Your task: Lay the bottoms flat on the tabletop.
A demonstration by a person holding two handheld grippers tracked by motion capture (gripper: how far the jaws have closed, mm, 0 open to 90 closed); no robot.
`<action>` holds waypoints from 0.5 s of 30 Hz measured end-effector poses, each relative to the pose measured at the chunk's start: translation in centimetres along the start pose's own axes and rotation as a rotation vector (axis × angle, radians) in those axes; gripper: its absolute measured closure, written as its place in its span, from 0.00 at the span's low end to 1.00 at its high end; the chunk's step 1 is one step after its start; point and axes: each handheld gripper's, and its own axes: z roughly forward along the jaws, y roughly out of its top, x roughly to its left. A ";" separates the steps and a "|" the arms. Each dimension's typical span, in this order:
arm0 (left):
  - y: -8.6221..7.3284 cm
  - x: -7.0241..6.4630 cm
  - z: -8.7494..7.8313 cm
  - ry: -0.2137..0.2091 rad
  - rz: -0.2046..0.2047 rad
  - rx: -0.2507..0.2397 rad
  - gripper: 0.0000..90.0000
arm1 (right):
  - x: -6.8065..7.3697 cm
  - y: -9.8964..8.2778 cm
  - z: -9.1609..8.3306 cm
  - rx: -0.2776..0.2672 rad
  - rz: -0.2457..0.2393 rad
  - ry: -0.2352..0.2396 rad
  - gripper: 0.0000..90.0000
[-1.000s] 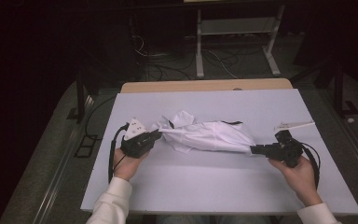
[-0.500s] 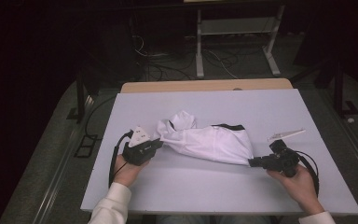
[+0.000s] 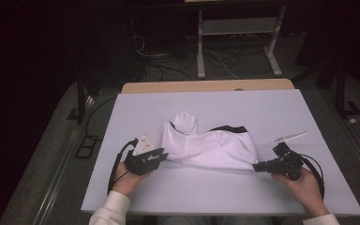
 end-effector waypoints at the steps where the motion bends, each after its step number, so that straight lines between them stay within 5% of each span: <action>1: -0.1 0.1 -0.1 0.003 -0.008 -0.002 0.71 | 0.0 0.0 0.0 -0.003 0.002 0.003 0.95; 4: -0.2 0.5 -0.5 -0.002 -0.054 -0.031 0.59 | -0.2 -0.1 0.0 -0.001 0.012 0.008 0.95; 10: -0.2 1.6 -0.8 -0.077 -0.164 -0.099 0.35 | 0.2 -1.1 -0.3 0.011 0.007 0.011 0.95; 15: 0.2 2.5 -0.5 -0.086 -0.222 -0.115 0.25 | 0.5 -2.1 -0.3 0.039 -0.003 0.014 0.95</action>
